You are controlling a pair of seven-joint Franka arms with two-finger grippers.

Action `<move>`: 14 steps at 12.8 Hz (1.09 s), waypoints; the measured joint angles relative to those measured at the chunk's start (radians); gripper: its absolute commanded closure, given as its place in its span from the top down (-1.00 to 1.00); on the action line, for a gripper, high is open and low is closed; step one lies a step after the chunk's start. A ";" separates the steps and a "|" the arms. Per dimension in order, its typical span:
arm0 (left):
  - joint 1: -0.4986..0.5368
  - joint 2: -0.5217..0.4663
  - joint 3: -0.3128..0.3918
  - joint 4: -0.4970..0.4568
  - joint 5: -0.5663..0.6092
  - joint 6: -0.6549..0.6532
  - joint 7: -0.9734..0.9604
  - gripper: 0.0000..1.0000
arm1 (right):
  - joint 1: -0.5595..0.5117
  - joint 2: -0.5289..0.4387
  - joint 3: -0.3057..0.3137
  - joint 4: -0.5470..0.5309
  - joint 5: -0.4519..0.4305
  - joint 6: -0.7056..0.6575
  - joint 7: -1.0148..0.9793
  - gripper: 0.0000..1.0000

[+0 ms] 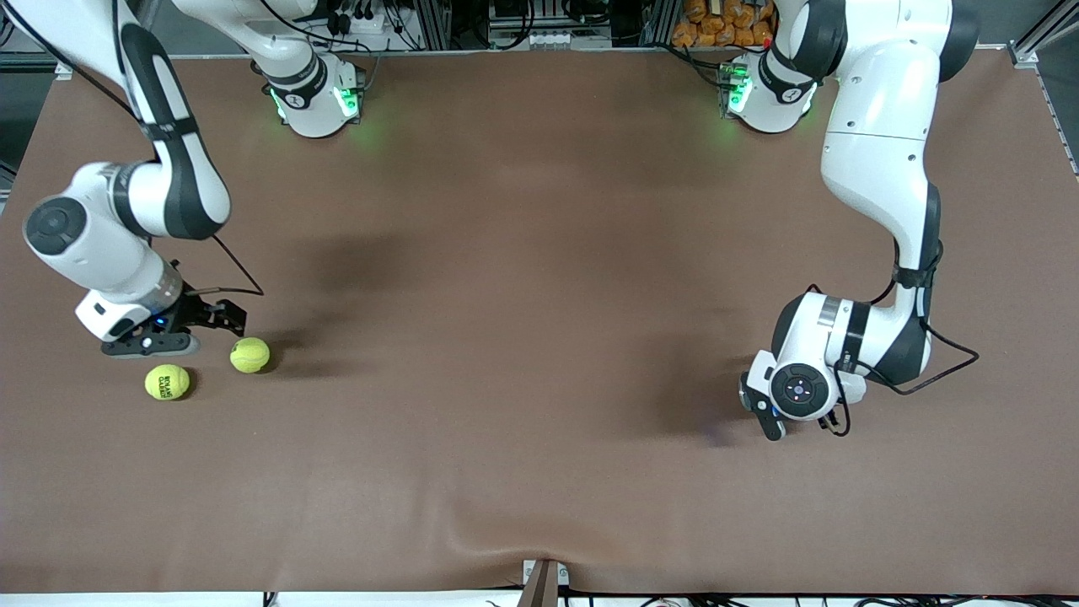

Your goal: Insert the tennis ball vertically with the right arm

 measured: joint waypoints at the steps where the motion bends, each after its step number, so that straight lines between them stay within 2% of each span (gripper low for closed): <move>1: 0.000 0.004 0.000 0.000 0.000 0.004 0.000 1.00 | 0.000 0.025 0.000 -0.001 0.000 0.030 0.000 1.00; 6: 0.000 0.015 -0.001 -0.012 0.000 0.034 0.000 1.00 | 0.001 0.149 0.005 -0.023 0.001 0.221 0.001 1.00; 8: 0.000 0.015 -0.003 -0.013 0.000 0.036 0.003 1.00 | 0.001 0.181 0.007 -0.026 0.001 0.258 0.001 1.00; 10: -0.001 0.014 -0.007 -0.013 0.000 0.037 0.009 0.60 | 0.001 0.193 0.007 -0.026 0.001 0.267 0.002 1.00; 13: -0.010 0.013 -0.009 -0.011 0.004 0.041 0.037 0.39 | -0.001 0.216 0.006 -0.027 0.002 0.300 0.004 1.00; 14: -0.015 0.013 -0.009 -0.010 0.006 0.041 0.039 0.36 | -0.002 0.227 0.006 -0.027 0.002 0.312 0.004 0.39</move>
